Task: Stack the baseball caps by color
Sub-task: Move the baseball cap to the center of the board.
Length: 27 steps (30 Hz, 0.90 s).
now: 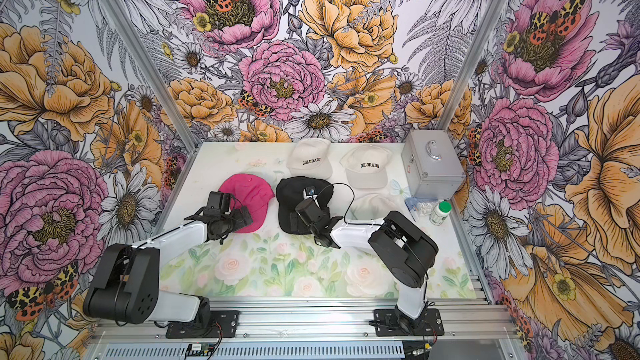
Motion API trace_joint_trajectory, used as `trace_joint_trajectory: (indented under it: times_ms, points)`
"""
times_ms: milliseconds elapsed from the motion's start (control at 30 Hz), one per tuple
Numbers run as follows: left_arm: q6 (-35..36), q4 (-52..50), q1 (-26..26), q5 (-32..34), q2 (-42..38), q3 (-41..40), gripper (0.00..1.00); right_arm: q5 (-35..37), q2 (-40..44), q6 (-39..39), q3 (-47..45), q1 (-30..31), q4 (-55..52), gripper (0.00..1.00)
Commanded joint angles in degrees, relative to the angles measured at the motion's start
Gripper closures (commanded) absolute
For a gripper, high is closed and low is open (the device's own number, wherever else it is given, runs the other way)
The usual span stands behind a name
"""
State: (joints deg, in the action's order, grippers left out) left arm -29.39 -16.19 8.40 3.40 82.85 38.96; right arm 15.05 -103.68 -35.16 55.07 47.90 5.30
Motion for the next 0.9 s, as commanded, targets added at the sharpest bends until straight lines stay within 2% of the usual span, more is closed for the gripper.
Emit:
trace_joint_trajectory:
  times_ms: [0, 367, 633, 733, 867]
  points:
    - [-0.2, 1.2, -0.6, -1.3, 4.7, 4.0, 0.01, 0.6, -1.0, -1.1, 1.0, -0.7, -2.4, 0.01]
    - [-6.0, 1.0, -1.0, -1.4, 22.9, 19.8, 0.01, -0.2, -0.1, -0.8, 1.0, -2.1, -3.6, 0.01]
    - [-4.3, -1.7, -2.2, -3.1, 35.1, 35.6, 0.01, -1.2, -1.3, 0.2, 2.0, -2.1, -3.8, 0.01]
    - [-2.5, -4.5, -2.7, -3.9, 36.4, 40.0, 0.01, -1.9, -1.9, 0.3, 2.6, -2.2, -3.8, 0.01]
    - [-1.3, -5.3, -2.8, -4.5, 32.6, 40.0, 0.01, -3.7, -3.4, 1.1, 3.7, -2.2, -3.9, 0.01]
